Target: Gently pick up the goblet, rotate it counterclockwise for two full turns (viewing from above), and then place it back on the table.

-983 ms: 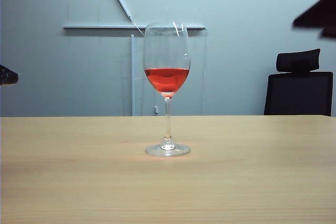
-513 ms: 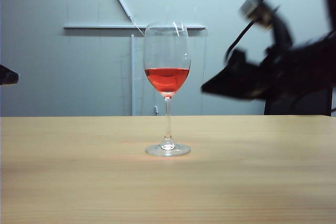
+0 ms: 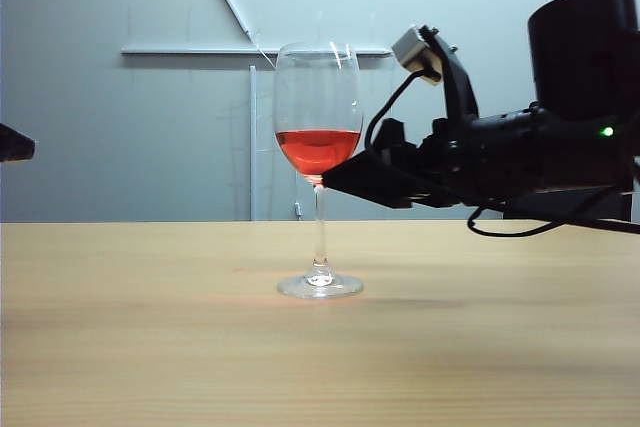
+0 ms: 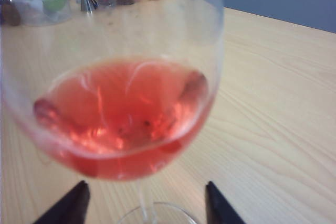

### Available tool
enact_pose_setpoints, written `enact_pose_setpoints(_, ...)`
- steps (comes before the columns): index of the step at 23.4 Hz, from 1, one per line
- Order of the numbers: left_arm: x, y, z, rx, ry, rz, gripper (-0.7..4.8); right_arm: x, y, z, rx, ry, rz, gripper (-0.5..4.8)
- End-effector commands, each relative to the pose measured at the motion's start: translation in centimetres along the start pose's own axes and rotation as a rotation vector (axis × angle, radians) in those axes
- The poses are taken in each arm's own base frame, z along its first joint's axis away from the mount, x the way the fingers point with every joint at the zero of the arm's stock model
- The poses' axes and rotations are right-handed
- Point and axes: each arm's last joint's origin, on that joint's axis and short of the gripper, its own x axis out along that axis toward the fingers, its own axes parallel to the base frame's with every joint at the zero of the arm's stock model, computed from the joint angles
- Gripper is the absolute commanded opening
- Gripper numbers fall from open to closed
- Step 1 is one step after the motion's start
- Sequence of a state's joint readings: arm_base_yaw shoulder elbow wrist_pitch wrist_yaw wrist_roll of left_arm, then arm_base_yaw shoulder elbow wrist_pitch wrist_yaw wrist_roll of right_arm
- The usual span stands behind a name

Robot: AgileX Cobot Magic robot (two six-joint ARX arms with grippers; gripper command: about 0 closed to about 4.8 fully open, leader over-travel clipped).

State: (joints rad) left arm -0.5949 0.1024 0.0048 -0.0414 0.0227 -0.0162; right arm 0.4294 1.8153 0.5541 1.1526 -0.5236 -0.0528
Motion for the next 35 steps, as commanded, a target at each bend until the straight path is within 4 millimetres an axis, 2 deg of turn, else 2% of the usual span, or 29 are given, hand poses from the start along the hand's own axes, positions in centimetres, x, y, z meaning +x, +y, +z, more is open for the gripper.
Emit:
enact_pose_setpoints(1,0.0,0.0,0.3,0.002,-0.016,-0.001,-0.05,0.4,0.0,0.1,-0.003,-0.004,0.012,3.01)
enact_pose_setpoints(11,0.0,0.0,0.3,0.002,-0.016,-0.001,-0.05,1.7,-0.2,0.0,-0.006,-0.007,0.03,3.0)
enact_pose_setpoints(15,0.0,0.0,0.3,0.002,-0.016,-0.001,-0.05,1.9,-0.3,-0.1,-0.001,0.0,0.032,2.63)
enact_pose_setpoints(35,0.0,0.0,0.3,0.002,-0.016,-0.001,-0.05,2.2,0.4,0.0,-0.005,-0.001,0.052,2.63)
